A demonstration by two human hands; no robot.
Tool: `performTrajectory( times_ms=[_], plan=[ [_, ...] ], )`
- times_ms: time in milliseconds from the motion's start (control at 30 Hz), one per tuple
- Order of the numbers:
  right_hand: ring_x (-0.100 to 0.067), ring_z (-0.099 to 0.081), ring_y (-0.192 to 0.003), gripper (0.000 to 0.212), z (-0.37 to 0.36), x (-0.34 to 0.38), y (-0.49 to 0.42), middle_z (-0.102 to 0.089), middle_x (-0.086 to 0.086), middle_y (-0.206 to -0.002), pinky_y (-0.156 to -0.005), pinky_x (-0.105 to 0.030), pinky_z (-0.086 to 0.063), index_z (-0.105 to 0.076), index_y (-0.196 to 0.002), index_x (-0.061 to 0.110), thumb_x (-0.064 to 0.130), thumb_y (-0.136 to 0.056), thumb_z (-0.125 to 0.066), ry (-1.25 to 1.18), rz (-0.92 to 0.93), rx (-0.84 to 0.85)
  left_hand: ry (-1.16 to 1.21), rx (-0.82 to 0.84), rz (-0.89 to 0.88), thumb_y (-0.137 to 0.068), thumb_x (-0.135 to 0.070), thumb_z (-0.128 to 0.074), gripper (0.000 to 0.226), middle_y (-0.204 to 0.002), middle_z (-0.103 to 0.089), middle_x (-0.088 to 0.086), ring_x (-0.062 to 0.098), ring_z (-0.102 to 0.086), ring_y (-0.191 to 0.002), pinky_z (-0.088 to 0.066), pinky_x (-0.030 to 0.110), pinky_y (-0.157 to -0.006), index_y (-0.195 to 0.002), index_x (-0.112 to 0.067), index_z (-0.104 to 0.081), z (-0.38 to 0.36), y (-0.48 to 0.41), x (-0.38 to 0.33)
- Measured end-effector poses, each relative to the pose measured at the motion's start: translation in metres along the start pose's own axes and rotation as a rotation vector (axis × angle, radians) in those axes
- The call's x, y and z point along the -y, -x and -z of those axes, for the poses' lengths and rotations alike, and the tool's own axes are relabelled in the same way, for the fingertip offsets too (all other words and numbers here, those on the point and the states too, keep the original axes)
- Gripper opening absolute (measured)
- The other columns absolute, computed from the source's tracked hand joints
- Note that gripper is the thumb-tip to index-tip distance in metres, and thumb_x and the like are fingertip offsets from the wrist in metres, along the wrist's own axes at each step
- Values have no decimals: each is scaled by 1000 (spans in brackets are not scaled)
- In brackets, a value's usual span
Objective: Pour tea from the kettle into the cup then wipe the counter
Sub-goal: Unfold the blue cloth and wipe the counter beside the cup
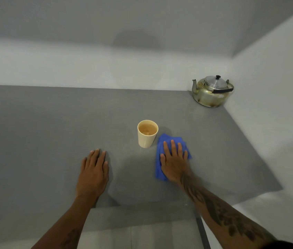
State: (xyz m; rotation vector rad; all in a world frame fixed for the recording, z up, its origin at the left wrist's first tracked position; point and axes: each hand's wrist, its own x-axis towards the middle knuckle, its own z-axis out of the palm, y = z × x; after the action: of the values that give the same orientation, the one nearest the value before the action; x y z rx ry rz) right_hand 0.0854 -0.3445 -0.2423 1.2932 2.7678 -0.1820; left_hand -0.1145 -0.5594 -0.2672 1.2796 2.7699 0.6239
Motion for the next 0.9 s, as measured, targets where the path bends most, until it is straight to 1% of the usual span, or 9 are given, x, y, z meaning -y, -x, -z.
performTrajectory(
  times_ms=[100, 167, 233, 333, 467, 533, 633, 767, 900],
  plan=[
    [-38, -37, -138, 64, -10, -10, 30, -35, -11, -153, -105, -58, -35, -30, -147, 22, 49, -96, -1, 46, 141, -73, -8, -10, -8, -97, -40, -17, 59, -153, -37, 10, 26, -26, -145, -19, 48, -120, -144, -14, -39, 0, 1, 0],
    [-37, -40, -136, 64, -12, -34, 38, -40, -9, -151, -104, -57, -38, -35, -145, 22, 49, -96, -3, 59, 160, -63, -11, -10, -5, -97, -40, -17, 58, -152, -39, 10, 27, -28, -145, -21, 48, -119, -143, -13, -40, 0, 1, 0],
    [-39, -36, -138, 63, -4, -43, 10, -36, -11, -153, -106, -59, -34, -35, -146, 22, 49, -96, -6, 20, 43, -80, -16, 5, -2, -97, -41, -15, 60, -152, -38, 10, 26, -27, -145, -20, 48, -119, -144, -13, -40, 1, 0, -1],
    [-37, -14, -146, 63, 3, -26, -37, -14, -8, -161, -114, -60, -16, -14, -151, 26, 50, -93, -9, -18, -117, -27, -19, -11, -1, -96, -42, -13, 62, -150, -41, 11, 27, -30, -144, -21, 47, -119, -142, -12, -43, 1, -1, -1],
    [-36, -24, -144, 62, -9, -17, -6, -24, -5, -159, -111, -58, -28, -21, -150, 30, 50, -95, 0, 76, 206, -53, -21, -16, -6, -96, -41, -16, 60, -150, -41, 11, 27, -30, -143, -22, 47, -119, -141, -12, -44, 0, -2, 2],
    [-32, -31, -142, 60, -12, -43, 10, -30, -2, -156, -109, -55, -34, -26, -148, 33, 50, -95, -3, 81, 255, -69, -28, -25, -11, -96, -40, -18, 59, -150, -41, 11, 27, -30, -143, -23, 47, -118, -141, -12, -44, -1, -2, 2],
    [-36, -31, -141, 65, -2, -68, -14, -32, -6, -155, -107, -59, -34, -32, -146, 29, 54, -94, -2, 13, 28, -55, -32, -24, -10, -96, -39, -18, 59, -149, -42, 11, 26, -31, -143, -23, 47, -118, -141, -12, -44, -2, -1, 1],
    [-35, -4, -148, 57, 5, -48, -50, -4, -3, -162, -116, -60, -9, -7, -151, 32, 49, -97, -13, -36, -119, 13, -28, -16, 12, -96, -39, -17, 59, -149, -42, 11, 27, -31, -143, -23, 48, -118, -140, -11, -45, -2, -3, -2],
    [-39, -34, -139, 65, -8, -26, -9, -32, -9, -155, -106, -62, -32, -30, -146, 27, 52, -94, 0, 69, 64, -39, -20, -1, 22, -96, -40, -14, 61, -151, -39, 11, 26, -27, -144, -20, 48, -120, -142, -12, -42, 1, -2, -2]
  ],
)
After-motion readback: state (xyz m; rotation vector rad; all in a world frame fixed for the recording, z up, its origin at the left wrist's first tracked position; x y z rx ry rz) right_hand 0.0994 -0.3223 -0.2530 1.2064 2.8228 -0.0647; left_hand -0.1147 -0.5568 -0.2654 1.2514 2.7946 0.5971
